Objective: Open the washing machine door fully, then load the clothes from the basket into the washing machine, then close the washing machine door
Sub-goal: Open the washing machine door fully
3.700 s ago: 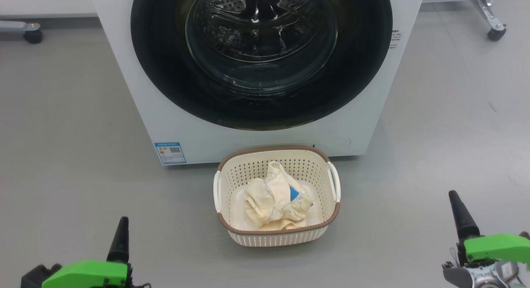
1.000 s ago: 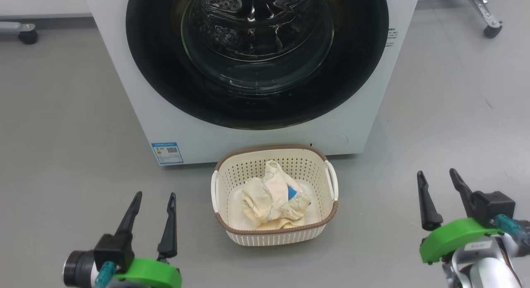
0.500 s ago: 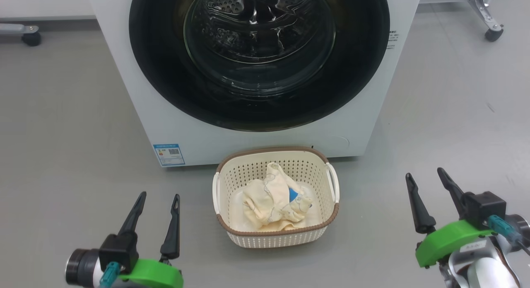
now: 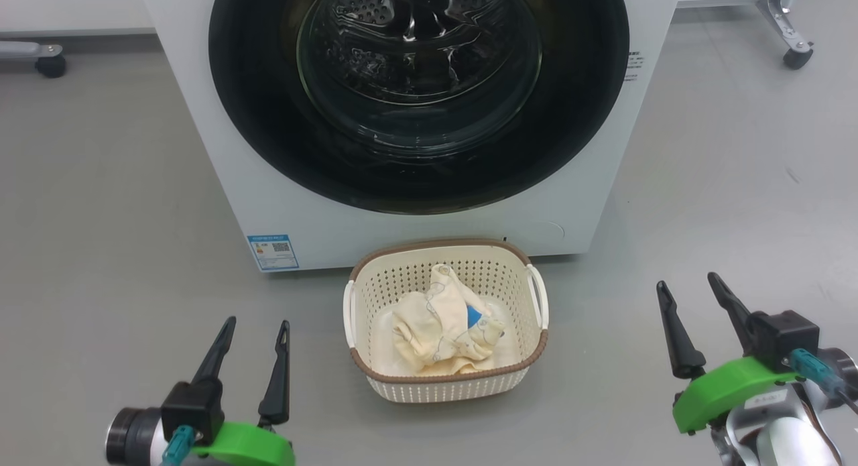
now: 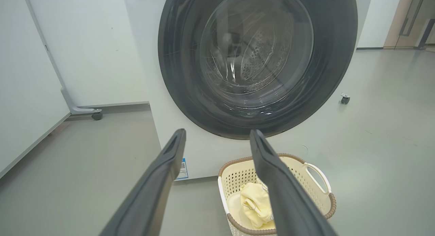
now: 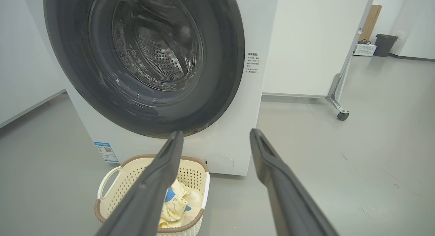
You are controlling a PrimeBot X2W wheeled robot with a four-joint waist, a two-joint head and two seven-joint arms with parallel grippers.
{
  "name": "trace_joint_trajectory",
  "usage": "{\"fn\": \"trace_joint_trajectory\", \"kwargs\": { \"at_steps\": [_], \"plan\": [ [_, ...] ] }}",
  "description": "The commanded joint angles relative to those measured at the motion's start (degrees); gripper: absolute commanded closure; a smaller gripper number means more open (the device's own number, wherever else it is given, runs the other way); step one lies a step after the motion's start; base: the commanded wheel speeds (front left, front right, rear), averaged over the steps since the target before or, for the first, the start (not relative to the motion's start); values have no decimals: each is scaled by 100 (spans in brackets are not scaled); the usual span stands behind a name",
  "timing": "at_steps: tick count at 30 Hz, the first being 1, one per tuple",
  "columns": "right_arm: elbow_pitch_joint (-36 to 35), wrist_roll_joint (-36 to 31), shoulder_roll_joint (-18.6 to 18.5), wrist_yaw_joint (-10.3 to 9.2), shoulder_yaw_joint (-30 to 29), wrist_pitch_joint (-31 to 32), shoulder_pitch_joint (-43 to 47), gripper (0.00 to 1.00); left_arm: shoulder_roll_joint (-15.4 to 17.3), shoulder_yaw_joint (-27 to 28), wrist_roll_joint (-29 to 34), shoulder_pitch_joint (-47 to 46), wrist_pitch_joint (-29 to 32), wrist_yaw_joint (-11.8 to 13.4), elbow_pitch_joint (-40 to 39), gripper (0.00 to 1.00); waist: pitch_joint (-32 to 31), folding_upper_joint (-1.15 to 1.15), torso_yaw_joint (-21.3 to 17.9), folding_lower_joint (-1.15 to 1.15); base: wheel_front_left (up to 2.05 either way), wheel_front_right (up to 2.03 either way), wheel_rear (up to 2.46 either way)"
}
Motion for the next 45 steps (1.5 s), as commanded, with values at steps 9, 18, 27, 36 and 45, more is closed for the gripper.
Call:
{"fn": "trace_joint_trajectory", "kwargs": {
  "at_steps": [9,18,27,36,45],
  "plan": [
    [-156,47,-79,-17,52,-68,-294,0,144,150,42,-353,-82,-21,-80,0,42,0,-41,0,56,56,-112],
    [-179,46,-63,-17,32,-59,-313,0,171,137,39,-408,-82,-7,-62,0,112,0,-87,0,116,116,-232],
    [-168,39,-51,-17,-3,-95,-344,0,183,100,20,-438,-82,-9,-34,0,185,0,-132,0,123,123,-246],
    [-113,71,-40,-17,-38,-136,-383,0,197,82,16,-467,-82,12,-39,0,216,0,-161,0,123,123,-246],
    [-115,60,-34,-17,-58,-139,-375,0,188,75,-56,-444,-82,-3,-116,0,190,0,-185,0,94,94,-188]
  ]
}}
